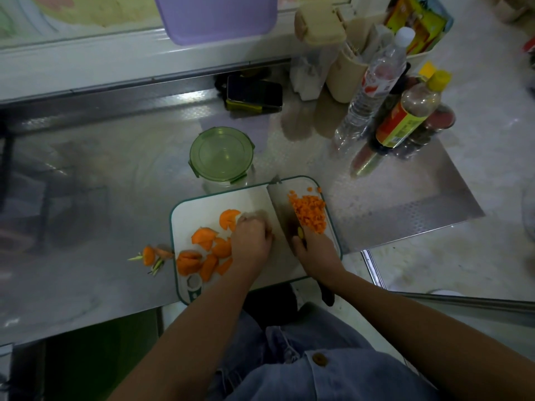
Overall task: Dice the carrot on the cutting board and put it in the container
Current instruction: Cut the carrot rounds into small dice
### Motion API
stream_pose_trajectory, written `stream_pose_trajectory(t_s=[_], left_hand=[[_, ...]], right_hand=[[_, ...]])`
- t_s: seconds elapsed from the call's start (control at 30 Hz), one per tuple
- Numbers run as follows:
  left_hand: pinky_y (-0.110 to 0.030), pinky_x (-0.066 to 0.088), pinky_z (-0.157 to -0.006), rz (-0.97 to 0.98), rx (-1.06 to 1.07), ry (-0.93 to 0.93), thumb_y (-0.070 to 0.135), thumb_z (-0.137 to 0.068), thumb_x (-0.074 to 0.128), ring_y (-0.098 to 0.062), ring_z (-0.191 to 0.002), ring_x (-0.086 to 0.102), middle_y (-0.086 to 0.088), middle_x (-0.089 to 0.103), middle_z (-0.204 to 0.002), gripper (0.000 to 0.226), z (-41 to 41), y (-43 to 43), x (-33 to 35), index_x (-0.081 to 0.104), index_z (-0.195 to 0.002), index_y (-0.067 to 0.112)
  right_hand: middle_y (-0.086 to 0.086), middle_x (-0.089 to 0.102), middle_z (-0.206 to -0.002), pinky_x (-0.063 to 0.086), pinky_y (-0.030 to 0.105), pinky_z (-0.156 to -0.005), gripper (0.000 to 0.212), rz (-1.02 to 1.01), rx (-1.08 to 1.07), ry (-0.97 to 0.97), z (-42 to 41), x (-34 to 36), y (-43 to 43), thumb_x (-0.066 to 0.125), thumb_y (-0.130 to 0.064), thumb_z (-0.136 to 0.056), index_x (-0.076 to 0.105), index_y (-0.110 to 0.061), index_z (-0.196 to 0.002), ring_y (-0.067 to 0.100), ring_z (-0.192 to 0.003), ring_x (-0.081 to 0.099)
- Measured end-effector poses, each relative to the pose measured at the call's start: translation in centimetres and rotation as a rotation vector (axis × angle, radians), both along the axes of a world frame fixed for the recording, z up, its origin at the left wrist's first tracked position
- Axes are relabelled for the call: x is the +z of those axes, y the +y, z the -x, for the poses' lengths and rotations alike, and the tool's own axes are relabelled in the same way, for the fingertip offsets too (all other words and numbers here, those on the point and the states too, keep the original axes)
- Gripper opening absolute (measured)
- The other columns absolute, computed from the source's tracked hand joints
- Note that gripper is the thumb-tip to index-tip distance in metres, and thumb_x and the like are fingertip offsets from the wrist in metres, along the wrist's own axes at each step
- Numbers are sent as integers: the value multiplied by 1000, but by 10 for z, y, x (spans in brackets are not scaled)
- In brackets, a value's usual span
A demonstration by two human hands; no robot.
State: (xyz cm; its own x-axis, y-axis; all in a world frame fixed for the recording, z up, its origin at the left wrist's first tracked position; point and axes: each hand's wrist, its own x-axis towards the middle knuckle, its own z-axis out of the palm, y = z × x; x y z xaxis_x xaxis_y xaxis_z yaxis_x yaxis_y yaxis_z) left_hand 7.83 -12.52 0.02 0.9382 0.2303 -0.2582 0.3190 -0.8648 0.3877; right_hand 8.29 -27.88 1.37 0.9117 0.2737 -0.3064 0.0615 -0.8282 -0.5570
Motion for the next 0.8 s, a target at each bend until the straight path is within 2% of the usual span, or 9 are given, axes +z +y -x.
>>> stream_pose_trajectory(t_s=[0.1, 0.23, 0.33, 0.4, 0.53, 0.6, 0.7, 0.8], left_hand=[[-34, 45, -68, 75, -11, -60, 22, -79, 65, -24, -96, 53, -6, 59, -96, 23, 5, 8, 0, 53, -98, 17], [-37, 47, -72, -44, -17, -70, 29, -84, 60, -26, -107, 49, -9, 54, -112, 31, 13, 20, 1, 57, -112, 15], [-39, 48, -76, -103, -42, -51, 32, -90, 56, -28, -113, 46, -11, 52, -119, 29, 16, 21, 1, 61, -113, 15], [-39, 47, -75, -123, -45, -46, 32, -91, 55, -28, -114, 45, -10, 52, -119, 28, 16, 19, 1, 61, -112, 16], [-39, 47, -79, -72, -18, -17, 30, -89, 57, -25, -113, 47, -9, 55, -115, 25, 17, 21, 0, 63, -108, 15], [-39, 48, -80, -70, -24, -24, 31, -88, 58, -26, -112, 48, -10, 56, -115, 27, 20, 23, -2, 61, -110, 15], [-39, 48, -80, -108, -29, -36, 34, -88, 58, -28, -112, 47, -11, 56, -114, 32, 24, 26, -2, 59, -113, 16], [-37, 48, -78, -148, -45, -1, 34, -86, 59, -26, -113, 46, -9, 57, -112, 26, 27, 27, -2, 62, -105, 16]], right_hand=[[12, 56, -74, 45, 41, -66, 20, -68, -27, 26, -2, 2, -5, 49, -23, -97, 55, -6, -90, 29, -71, 56], [11, 55, -72, 41, 35, -62, 19, -85, 4, 39, 4, 3, -2, 49, -23, -96, 53, -8, -86, 25, -68, 54], [10, 52, -68, 47, 41, -58, 20, -77, 69, 69, 13, 2, 3, 47, -23, -97, 46, -13, -80, 26, -60, 54], [10, 52, -67, 48, 42, -58, 21, -63, 71, 59, 16, 1, 1, 46, -23, -97, 44, -14, -79, 27, -56, 55], [16, 57, -74, 51, 50, -63, 19, -55, -65, 38, 10, 1, -7, 46, -24, -97, 48, -10, -85, 35, -66, 60], [15, 57, -74, 51, 49, -63, 18, -60, -24, 36, 9, 3, -8, 46, -24, -97, 49, -10, -87, 34, -66, 59], [3, 47, -63, 48, 44, -62, 20, -43, 137, 53, 13, 5, -6, 47, -24, -97, 43, -17, -79, 28, -61, 54], [12, 54, -67, 50, 49, -61, 22, -39, 58, 58, 13, -1, -8, 46, -26, -97, 47, -11, -81, 32, -60, 57]])
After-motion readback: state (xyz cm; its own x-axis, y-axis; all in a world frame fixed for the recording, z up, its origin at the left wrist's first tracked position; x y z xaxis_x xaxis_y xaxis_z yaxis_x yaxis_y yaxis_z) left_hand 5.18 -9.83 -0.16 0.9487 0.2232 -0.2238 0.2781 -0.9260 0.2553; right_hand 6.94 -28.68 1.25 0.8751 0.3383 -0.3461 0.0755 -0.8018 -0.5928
